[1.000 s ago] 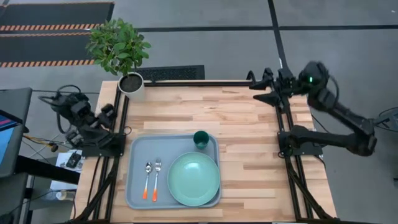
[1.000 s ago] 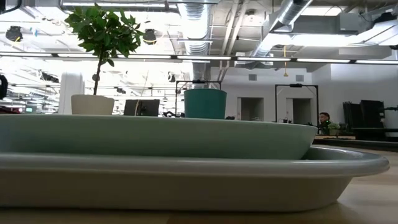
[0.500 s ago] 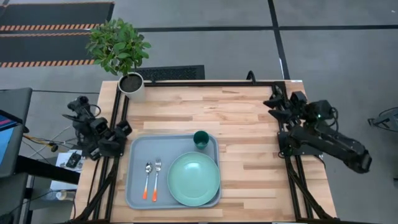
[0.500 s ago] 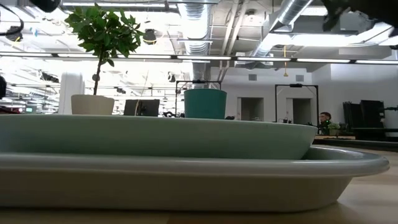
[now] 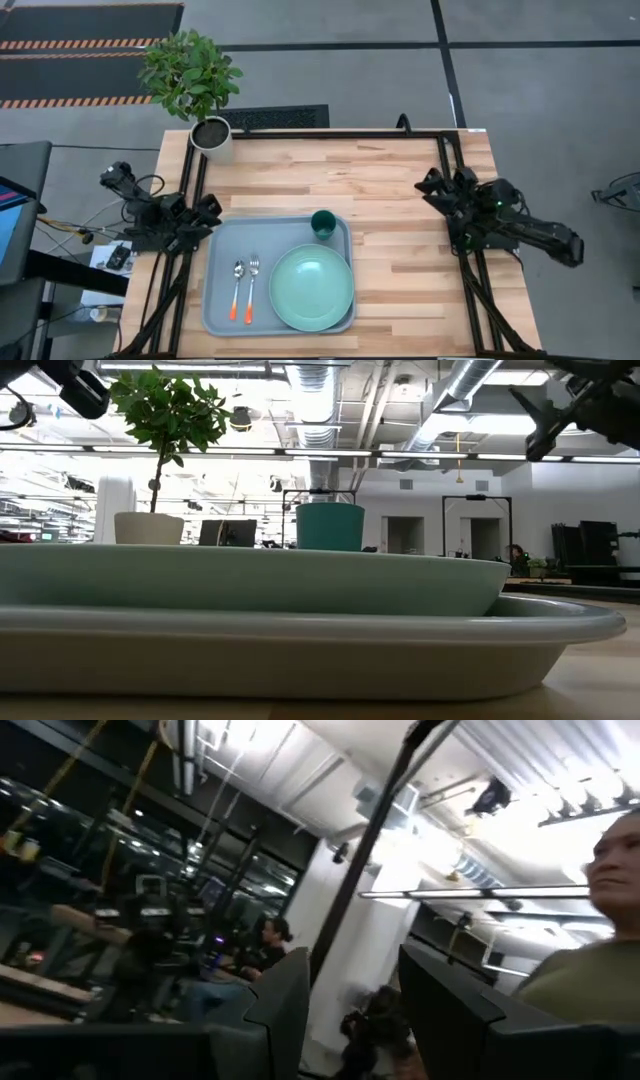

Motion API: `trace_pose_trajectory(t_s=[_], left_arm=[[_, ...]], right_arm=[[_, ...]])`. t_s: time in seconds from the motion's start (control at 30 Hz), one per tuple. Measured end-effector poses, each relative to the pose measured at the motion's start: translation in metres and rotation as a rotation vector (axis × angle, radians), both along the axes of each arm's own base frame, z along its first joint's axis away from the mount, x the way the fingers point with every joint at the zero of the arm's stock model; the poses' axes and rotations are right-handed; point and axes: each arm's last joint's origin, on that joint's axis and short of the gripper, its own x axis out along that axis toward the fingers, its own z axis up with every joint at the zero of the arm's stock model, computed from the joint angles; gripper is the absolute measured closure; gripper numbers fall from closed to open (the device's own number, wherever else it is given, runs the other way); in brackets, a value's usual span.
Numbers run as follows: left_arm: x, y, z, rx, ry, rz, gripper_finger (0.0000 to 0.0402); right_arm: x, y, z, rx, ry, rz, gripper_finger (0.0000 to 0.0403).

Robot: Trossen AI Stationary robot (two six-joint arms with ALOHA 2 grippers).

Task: Pick and place plate/cup/fork/spoon on tray
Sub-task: Return to Home position

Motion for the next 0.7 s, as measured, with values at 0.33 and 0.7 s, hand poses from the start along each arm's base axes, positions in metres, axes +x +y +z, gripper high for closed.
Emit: trace_pose_trajectory(t_s=[0.33,0.7], left_arm=[[0.010,0.004,-0.012,0.007,0.125,0.039,0.0258],[0.017,0.006,-0.034,0.100,0.337,0.172,0.0258]], right_arm=[[0.012,0.018,-0.009,-0.162,0.071,-0.010,0.0165],[0.018,0.012,-0.034,-0.161,0.338,-0.119,0.0165]])
